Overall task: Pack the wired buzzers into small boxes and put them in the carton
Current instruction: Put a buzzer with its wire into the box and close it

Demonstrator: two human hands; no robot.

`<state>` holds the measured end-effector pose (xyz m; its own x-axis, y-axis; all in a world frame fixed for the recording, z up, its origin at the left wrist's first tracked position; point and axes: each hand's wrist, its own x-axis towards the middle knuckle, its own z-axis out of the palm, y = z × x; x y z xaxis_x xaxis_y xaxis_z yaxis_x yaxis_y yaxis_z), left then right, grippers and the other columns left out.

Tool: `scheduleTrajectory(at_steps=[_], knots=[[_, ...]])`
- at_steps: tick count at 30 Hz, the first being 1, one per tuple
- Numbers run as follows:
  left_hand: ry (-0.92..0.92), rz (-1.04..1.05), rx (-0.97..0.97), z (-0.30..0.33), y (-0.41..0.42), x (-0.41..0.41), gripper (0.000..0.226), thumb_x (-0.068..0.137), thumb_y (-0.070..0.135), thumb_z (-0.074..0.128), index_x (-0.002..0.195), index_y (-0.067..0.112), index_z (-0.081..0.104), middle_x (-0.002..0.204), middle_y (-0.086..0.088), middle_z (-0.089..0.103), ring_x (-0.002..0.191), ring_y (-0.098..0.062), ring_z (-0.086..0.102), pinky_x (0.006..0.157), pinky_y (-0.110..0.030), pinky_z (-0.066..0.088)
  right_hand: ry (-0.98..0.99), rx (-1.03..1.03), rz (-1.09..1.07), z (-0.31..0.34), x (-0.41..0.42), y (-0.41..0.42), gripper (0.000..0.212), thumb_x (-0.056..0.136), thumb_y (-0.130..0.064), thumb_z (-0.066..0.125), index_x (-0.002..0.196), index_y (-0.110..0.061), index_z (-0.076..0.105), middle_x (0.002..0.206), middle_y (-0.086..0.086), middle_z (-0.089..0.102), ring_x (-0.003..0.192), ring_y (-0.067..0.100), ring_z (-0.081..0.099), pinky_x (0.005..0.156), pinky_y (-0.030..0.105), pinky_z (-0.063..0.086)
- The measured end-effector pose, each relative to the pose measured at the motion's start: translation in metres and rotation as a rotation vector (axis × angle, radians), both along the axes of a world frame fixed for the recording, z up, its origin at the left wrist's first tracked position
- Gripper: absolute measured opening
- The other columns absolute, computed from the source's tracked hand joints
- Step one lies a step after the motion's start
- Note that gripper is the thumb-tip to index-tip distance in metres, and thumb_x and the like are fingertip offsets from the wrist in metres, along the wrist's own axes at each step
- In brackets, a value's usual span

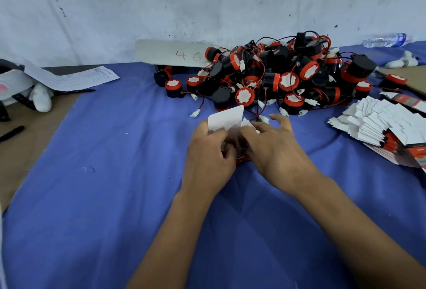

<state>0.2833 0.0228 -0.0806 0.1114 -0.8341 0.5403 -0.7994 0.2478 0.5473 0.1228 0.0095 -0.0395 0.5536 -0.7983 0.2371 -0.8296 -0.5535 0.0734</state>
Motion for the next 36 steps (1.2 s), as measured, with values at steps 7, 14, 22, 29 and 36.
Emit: scheduleTrajectory(at_steps=[7, 14, 22, 29, 36], knots=[[0.063, -0.052, 0.008, 0.001, 0.002, 0.001, 0.021, 0.081, 0.022, 0.055, 0.089, 0.011, 0.072, 0.111, -0.004, 0.056, 0.093, -0.021, 0.059, 0.075, -0.037, 0.054, 0.027, -0.009, -0.021, -0.002, 0.005, 0.000, 0.036, 0.086, -0.005, 0.049, 0.118, -0.020, 0.044, 0.086, -0.011, 0.058, 0.113, 0.015, 0.057, 0.121, 0.045, 0.006], [0.281, -0.108, -0.128, -0.003, 0.009, 0.005, 0.051, 0.077, 0.006, 0.077, 0.120, 0.022, 0.055, 0.120, 0.001, 0.055, 0.090, 0.002, 0.052, 0.081, -0.012, 0.048, -0.341, 0.109, -0.162, -0.003, 0.014, -0.007, 0.015, 0.102, -0.024, 0.054, 0.108, -0.021, 0.068, 0.095, -0.001, 0.074, 0.093, 0.025, 0.063, 0.091, 0.036, 0.046], [0.508, -0.122, -0.041, 0.000, 0.010, 0.003, 0.074, 0.078, 0.009, 0.083, 0.125, 0.037, 0.032, 0.120, 0.023, 0.054, 0.108, 0.000, 0.062, 0.081, -0.017, 0.055, -0.276, 0.057, -0.209, 0.022, 0.021, -0.020, 0.009, 0.085, -0.015, 0.071, 0.087, -0.024, 0.072, 0.086, -0.003, 0.071, 0.087, 0.023, 0.065, 0.071, 0.037, 0.057], [0.583, -0.128, 0.012, -0.001, 0.007, 0.006, 0.075, 0.079, 0.007, 0.084, 0.133, 0.025, 0.036, 0.123, 0.007, 0.059, 0.107, -0.008, 0.067, 0.080, -0.014, 0.054, -0.376, 0.068, -0.211, 0.017, 0.023, -0.032, 0.038, 0.081, -0.018, 0.077, 0.104, -0.016, 0.048, 0.107, 0.008, 0.057, 0.095, 0.029, 0.053, 0.072, 0.040, 0.047], [0.548, -0.156, -0.029, -0.002, 0.007, 0.007, 0.059, 0.076, 0.019, 0.080, 0.126, 0.025, 0.049, 0.122, 0.011, 0.063, 0.113, -0.004, 0.064, 0.083, -0.017, 0.056, -0.423, 0.409, -0.321, 0.006, 0.021, -0.064, 0.041, 0.083, -0.017, 0.075, 0.113, -0.005, 0.048, 0.104, 0.011, 0.061, 0.092, 0.030, 0.057, 0.066, 0.037, 0.040]])
